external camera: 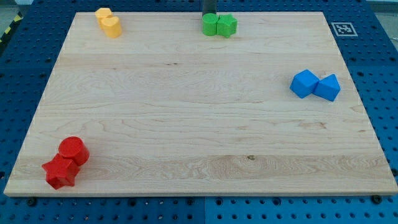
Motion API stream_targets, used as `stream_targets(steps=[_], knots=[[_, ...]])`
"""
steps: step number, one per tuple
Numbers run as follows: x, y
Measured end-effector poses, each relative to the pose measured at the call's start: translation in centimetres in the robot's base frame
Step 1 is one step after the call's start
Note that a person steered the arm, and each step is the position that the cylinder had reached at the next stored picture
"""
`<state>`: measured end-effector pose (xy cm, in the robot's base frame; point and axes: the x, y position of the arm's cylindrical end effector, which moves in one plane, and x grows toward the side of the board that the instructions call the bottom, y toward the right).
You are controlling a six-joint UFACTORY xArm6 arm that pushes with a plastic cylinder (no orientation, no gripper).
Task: Point at green star
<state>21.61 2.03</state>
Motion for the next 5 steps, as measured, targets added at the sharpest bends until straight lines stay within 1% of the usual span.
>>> stream_targets(steps=[2, 3, 5], knots=[[4.5, 0.2], [5.8, 0.3], [-1.0, -2.9]])
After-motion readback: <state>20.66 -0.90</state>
